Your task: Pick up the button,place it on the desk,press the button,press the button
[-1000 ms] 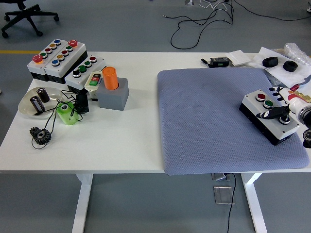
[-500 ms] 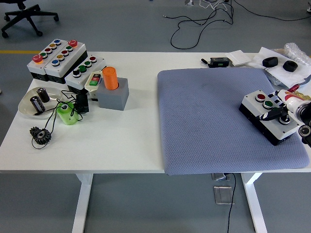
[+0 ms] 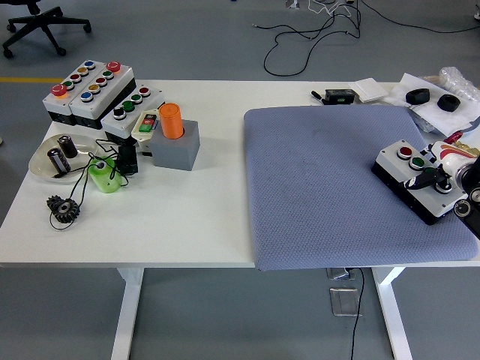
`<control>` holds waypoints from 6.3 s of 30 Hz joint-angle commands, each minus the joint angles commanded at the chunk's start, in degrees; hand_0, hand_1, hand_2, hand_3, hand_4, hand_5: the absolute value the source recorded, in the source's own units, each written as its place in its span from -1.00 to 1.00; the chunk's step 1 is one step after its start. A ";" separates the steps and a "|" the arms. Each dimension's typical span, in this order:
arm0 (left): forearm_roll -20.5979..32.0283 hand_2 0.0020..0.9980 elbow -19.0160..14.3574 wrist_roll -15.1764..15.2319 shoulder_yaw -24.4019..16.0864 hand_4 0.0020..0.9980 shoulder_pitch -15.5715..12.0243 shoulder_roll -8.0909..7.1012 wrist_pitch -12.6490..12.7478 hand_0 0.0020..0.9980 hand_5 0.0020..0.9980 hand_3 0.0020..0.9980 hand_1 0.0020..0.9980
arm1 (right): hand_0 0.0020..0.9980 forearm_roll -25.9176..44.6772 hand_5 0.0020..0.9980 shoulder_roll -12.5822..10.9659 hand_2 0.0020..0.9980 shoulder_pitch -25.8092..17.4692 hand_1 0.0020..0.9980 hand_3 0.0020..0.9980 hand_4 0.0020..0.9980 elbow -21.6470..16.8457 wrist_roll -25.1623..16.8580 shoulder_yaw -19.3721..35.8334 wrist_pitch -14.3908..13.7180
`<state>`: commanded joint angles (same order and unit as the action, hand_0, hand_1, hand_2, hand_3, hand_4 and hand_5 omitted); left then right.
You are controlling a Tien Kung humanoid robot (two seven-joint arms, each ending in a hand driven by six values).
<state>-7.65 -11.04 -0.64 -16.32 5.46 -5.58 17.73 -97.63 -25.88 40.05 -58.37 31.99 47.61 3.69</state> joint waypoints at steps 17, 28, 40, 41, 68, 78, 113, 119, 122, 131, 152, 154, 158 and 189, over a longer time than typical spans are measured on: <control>-0.47 0.09 0.01 -0.07 -0.63 -0.39 0.38 -0.01 0.03 0.24 1.00 0.04 0.14 | -0.39 1.45 -1.00 -4.95 -0.78 0.29 -0.92 -0.41 -0.14 -3.12 -6.09 -5.73 -10.99; -0.70 0.09 0.01 -0.29 -0.77 -0.39 0.28 -0.05 0.08 0.24 1.00 0.04 0.14 | -0.42 5.14 -1.00 -9.71 -0.79 -0.09 -0.93 -0.43 -0.22 -9.48 -14.87 -8.93 -14.40; -0.38 0.09 0.12 -0.57 -0.50 -0.39 0.40 0.12 0.16 0.24 1.00 0.04 0.14 | -0.47 4.79 -1.00 -13.66 -0.79 2.59 -0.95 -0.45 -0.26 -13.76 -27.21 -14.83 -15.04; -0.40 0.09 0.10 -0.54 -0.62 -0.39 0.39 0.12 0.16 0.25 1.00 0.04 0.14 | -0.49 4.80 -1.00 -13.81 -0.80 2.86 -0.96 -0.45 -0.31 -13.76 -28.30 -15.40 -14.98; -0.01 0.09 -0.06 -0.08 -0.54 -0.39 0.91 0.06 0.30 0.24 1.00 0.04 0.14 | -0.47 2.85 -1.00 -16.60 -0.77 17.02 -0.94 -0.43 -0.36 -14.76 -44.84 -40.41 -14.69; -0.13 0.09 -0.01 -0.09 -1.03 -0.40 1.11 0.16 0.37 0.25 1.00 0.04 0.14 | -0.38 2.91 -1.00 -14.57 -0.65 18.29 -0.84 -0.33 -0.35 -13.97 -45.20 -41.81 -14.03; 0.09 0.09 -0.08 -0.09 -0.36 -0.40 0.76 0.43 0.39 0.25 1.00 0.04 0.14 | 0.02 0.91 -1.00 -12.76 0.08 18.68 0.03 0.17 -0.08 -10.85 -43.81 -42.19 -8.67; 0.16 0.09 -0.06 -0.11 -0.24 -0.40 0.68 0.43 0.38 0.25 1.00 0.04 0.14 | 0.52 -0.05 -0.97 -12.44 0.34 18.56 0.41 0.55 0.11 -10.06 -43.71 -42.25 -8.55; 0.20 0.09 -0.04 -0.15 -0.13 -0.40 0.67 0.46 0.38 0.25 1.00 0.04 0.14 | 0.52 -0.51 -0.97 -12.43 0.34 18.51 0.41 0.55 0.11 -9.94 -43.44 -42.35 -8.18; 0.24 0.09 -0.03 -0.17 -0.09 -0.40 0.68 0.46 0.36 0.24 1.00 0.04 0.14 | 0.78 0.64 -0.83 -13.16 0.75 18.25 0.67 0.86 0.38 -10.32 -43.41 -41.01 -8.02; 0.09 0.09 0.00 -0.24 0.02 -0.41 0.55 0.34 0.32 0.24 1.00 0.04 0.15 | 0.83 6.48 -0.70 -22.36 0.90 11.56 0.76 0.93 0.54 -24.88 -41.86 -25.73 -1.87; -0.28 0.09 -0.02 -0.28 -0.24 -0.41 0.55 0.28 0.30 0.24 1.00 0.04 0.15 | 0.83 7.96 -0.70 -24.17 0.90 9.22 0.76 0.93 0.54 -27.36 -41.93 -22.53 -2.86; -0.13 0.09 0.00 -0.12 -0.55 -0.41 0.49 0.35 0.36 0.24 1.00 0.04 0.15 | 0.60 11.81 -0.78 -26.44 0.65 4.29 0.53 0.89 0.46 -31.89 -40.00 -15.45 -9.76; 0.10 0.09 0.01 -0.18 0.25 -0.41 0.10 0.34 0.23 0.24 1.00 0.04 0.14 | -0.61 20.25 -1.00 -25.22 -0.80 3.37 -1.00 0.53 -0.13 -39.49 -10.94 -20.94 -4.85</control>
<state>-7.55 -11.03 -0.82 -16.07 5.56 -5.24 17.96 -77.38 -51.09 43.43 -97.86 21.05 26.67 -1.16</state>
